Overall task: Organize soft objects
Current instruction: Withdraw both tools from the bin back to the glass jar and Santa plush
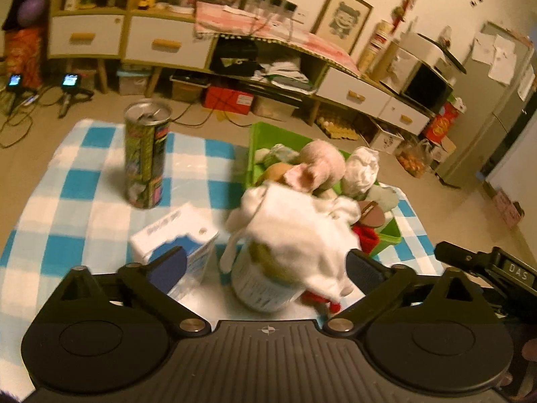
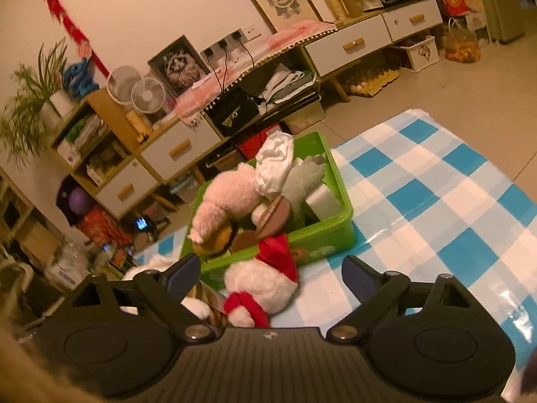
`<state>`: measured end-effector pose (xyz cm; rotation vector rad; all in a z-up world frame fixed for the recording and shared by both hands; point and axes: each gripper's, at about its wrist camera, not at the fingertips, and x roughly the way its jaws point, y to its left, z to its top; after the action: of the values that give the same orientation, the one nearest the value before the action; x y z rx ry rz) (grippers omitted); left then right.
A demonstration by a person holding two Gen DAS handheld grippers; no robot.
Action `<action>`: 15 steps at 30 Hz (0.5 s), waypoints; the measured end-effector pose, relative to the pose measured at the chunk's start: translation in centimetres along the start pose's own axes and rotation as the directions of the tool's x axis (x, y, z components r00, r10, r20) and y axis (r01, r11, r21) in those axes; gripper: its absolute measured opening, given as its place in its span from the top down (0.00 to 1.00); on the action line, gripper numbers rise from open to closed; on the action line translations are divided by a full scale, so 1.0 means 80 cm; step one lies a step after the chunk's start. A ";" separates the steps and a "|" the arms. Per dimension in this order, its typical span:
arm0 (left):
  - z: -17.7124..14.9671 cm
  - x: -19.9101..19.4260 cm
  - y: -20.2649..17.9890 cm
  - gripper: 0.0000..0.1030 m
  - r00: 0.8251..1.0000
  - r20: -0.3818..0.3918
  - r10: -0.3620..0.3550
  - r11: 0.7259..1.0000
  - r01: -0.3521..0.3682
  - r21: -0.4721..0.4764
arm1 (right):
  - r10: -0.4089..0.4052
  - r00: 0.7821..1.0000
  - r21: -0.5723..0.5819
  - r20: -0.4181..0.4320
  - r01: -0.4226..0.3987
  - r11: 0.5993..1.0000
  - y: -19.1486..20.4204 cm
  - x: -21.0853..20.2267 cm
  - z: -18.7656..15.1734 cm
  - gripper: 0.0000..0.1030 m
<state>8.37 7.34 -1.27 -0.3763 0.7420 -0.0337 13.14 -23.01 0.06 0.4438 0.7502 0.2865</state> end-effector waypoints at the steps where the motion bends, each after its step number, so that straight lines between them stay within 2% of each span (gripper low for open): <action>1: -0.006 -0.001 0.003 0.05 1.000 0.006 0.004 1.000 -0.004 0.002 | -0.006 1.000 -0.018 -0.007 0.006 1.000 0.002 -0.001 -0.003 0.26; 6: -0.029 0.000 0.006 0.05 0.998 0.009 0.056 0.998 -0.057 0.041 | -0.052 0.998 -0.119 -0.026 0.048 0.992 0.009 -0.006 -0.017 0.26; 15: -0.055 -0.011 -0.017 0.05 0.994 0.087 0.062 0.993 -0.070 0.096 | -0.120 0.992 -0.166 -0.045 0.111 0.980 0.008 -0.005 -0.039 0.26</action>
<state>4.94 4.76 -3.17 -0.2568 0.6670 0.0079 10.58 -21.72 -1.44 0.2364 0.7968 0.2497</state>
